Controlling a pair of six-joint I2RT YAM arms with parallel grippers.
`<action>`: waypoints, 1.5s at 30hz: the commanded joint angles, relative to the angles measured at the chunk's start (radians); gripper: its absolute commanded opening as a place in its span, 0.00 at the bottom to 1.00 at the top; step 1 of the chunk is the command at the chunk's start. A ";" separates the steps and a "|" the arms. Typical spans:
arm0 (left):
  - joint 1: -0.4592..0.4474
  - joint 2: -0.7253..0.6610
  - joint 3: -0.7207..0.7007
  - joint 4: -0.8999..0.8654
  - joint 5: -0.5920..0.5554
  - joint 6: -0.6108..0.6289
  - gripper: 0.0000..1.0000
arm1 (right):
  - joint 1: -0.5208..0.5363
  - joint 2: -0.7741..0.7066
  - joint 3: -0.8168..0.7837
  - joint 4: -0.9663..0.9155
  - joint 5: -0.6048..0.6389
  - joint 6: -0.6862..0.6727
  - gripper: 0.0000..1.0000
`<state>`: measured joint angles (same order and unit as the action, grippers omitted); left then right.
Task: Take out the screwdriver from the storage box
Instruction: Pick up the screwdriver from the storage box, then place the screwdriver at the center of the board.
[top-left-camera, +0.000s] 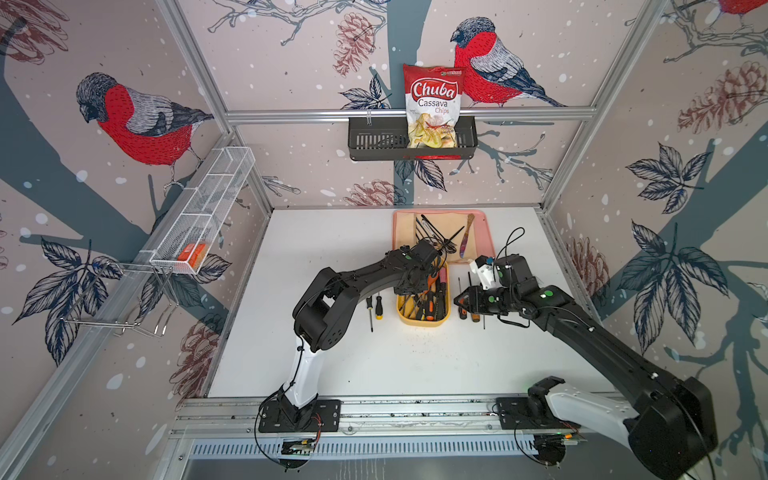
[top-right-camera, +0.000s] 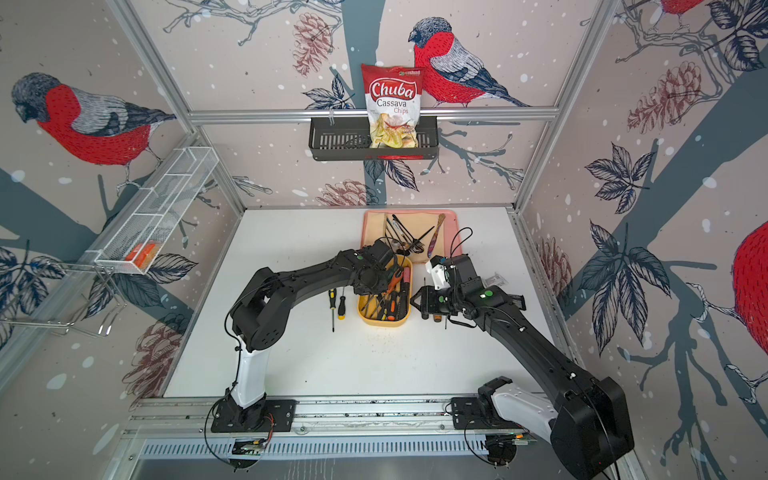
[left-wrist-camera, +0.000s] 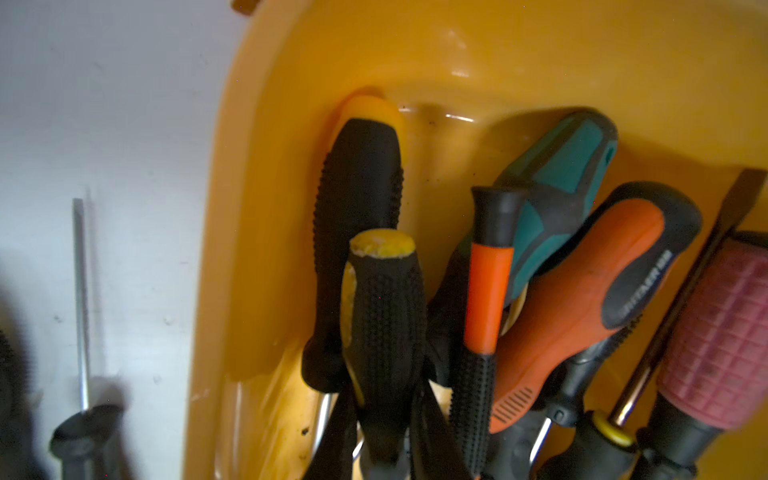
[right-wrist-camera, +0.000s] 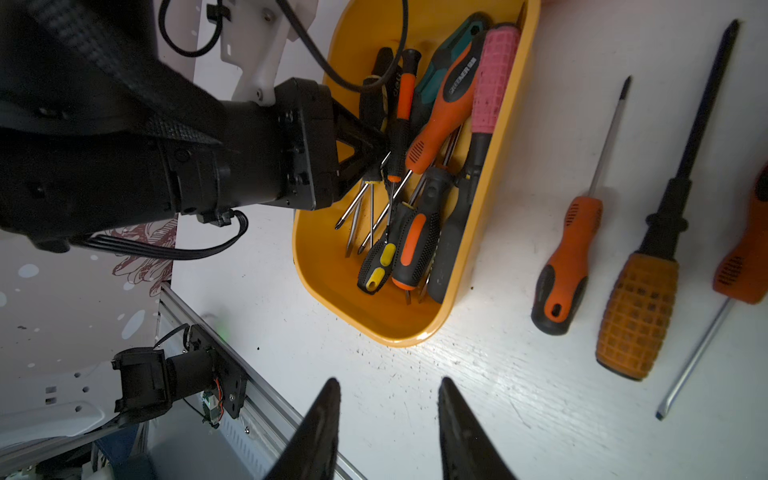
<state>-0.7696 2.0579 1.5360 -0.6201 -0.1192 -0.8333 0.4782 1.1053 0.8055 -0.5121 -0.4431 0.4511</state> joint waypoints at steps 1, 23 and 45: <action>0.001 -0.004 -0.007 -0.025 0.000 0.022 0.13 | 0.002 0.003 0.001 0.019 0.012 0.008 0.40; 0.065 -0.300 -0.064 -0.184 0.068 0.212 0.10 | 0.073 0.102 0.069 0.062 0.044 0.038 0.40; 0.325 -0.397 -0.459 -0.017 0.102 0.350 0.11 | 0.207 0.186 0.110 0.090 0.130 0.127 0.39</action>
<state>-0.4534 1.6428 1.0840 -0.6991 -0.0372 -0.5034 0.6785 1.2907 0.9123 -0.4366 -0.3428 0.5564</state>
